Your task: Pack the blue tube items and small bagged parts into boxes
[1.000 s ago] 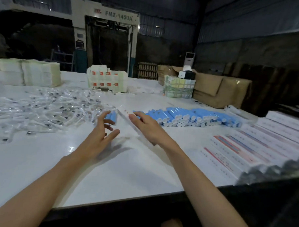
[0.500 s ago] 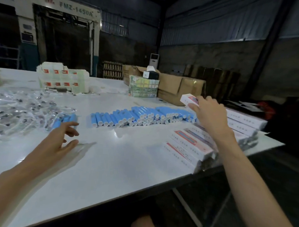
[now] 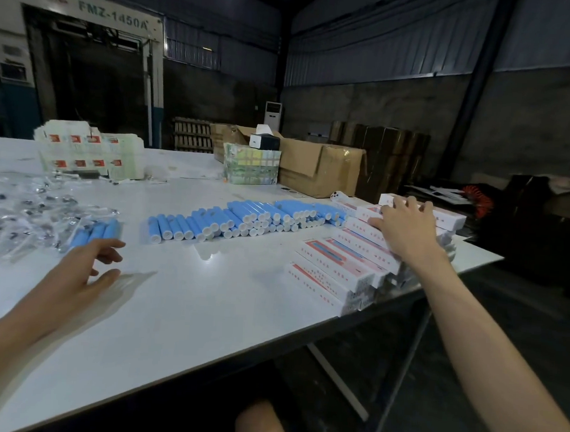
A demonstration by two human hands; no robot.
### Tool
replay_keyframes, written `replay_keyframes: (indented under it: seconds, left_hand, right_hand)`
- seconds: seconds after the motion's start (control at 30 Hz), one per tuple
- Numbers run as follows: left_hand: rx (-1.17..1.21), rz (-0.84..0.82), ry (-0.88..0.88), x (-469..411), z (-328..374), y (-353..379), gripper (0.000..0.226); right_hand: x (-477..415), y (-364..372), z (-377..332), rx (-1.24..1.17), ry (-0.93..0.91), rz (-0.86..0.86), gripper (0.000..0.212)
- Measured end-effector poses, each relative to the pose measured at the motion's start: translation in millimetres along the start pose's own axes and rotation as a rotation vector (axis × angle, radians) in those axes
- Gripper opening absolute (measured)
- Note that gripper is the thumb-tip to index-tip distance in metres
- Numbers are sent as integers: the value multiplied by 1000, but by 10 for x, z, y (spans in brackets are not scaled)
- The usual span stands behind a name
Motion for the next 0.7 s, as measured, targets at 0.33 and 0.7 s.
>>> replay_keyframes:
  seconds: [0.33, 0.7]
  left_hand:
    - [-12, -39, -27, 72, 170, -3, 53]
    - [-245, 34, -24, 75, 268, -155, 40]
  right_hand:
    - [-20, -225, -295, -159, -21, 222, 41]
    - [-59, -1331, -2592, -816, -286, 277, 28]
Point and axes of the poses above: each hand's wrist, its own x-axis away from the middle knuckle, its own y-axis out of the palm, z = x × y, the point moved 8 cm from there along -x, towards the middle knuckle, and after that the axes turned 15 degrees about z, right-handed, at the moved point
